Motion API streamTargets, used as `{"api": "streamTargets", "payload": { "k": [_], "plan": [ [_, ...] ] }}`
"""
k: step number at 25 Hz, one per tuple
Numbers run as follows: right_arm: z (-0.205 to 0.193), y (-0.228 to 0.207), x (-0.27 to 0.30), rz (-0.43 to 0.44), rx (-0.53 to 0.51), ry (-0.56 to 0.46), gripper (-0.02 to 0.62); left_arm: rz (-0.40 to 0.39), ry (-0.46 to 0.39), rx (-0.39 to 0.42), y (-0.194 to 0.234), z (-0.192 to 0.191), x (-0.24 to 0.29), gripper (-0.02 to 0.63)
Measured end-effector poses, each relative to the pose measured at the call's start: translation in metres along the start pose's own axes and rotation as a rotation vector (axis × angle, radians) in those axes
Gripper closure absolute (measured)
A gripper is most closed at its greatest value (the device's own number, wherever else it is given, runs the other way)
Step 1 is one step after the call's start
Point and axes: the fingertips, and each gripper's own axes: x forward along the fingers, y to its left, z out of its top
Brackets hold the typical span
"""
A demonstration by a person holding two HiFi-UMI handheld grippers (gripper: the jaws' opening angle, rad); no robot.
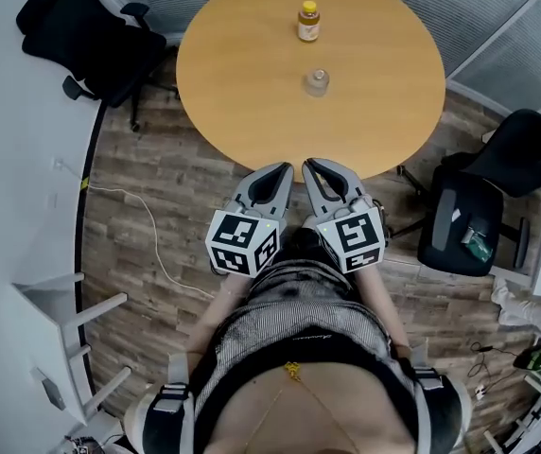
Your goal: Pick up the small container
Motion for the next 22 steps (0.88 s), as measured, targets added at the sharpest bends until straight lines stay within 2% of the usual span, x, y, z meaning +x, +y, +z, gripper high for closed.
{"api": "streamTargets", "payload": {
  "k": [5,15,22],
  "plan": [
    [-0.003,-0.016,0.002,0.008,-0.018,0.012,0.568,0.016,-0.006,-0.030,-0.001,0.000,0.015,0.586],
    [-0.009,-0.039,0.008,-0.031,0.009,0.032,0.568,-0.012,0.009,-0.034,0.007,0.005,0.036,0.586],
    [-0.001,-0.050,0.029,-0.081,0.006,0.031,0.568,-0.070,0.017,-0.015,0.023,0.018,0.052,0.586]
  ]
}}
